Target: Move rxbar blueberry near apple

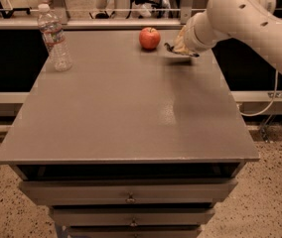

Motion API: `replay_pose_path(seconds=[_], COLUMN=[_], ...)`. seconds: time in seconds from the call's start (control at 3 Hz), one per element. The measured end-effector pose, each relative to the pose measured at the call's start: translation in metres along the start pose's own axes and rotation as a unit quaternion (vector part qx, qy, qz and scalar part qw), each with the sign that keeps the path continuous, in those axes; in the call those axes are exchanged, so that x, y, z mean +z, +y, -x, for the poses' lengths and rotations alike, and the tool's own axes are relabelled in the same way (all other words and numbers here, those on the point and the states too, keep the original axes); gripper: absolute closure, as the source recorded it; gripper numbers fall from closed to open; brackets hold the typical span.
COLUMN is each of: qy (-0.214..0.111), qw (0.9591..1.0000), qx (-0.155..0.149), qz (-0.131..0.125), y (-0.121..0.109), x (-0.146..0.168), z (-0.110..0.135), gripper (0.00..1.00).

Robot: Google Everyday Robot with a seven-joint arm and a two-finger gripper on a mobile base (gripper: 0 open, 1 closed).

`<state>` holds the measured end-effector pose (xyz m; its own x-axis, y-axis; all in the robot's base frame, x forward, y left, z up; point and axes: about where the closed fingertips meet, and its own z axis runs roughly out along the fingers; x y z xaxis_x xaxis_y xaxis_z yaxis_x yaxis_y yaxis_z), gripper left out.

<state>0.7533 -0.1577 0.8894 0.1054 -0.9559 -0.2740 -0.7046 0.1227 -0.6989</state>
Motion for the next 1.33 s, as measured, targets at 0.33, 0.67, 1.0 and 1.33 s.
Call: replay_pose_path(seconds=[0.33, 0.67, 1.0, 1.33], qy=[0.012, 0.015, 0.013, 0.005], qw=[0.9998, 0.9993, 0.9991, 0.9989], qx=[-0.017, -0.032, -0.039, -0.043], qz=[0.002, 0.01, 0.014, 0.016], y=[-0.013, -0.014, -0.013, -0.014], x=[0.045, 0.069, 0.077, 0.08], z=[-0.007, -0.007, -0.006, -0.002], gripper=[0.99, 0.71, 0.48, 0.25])
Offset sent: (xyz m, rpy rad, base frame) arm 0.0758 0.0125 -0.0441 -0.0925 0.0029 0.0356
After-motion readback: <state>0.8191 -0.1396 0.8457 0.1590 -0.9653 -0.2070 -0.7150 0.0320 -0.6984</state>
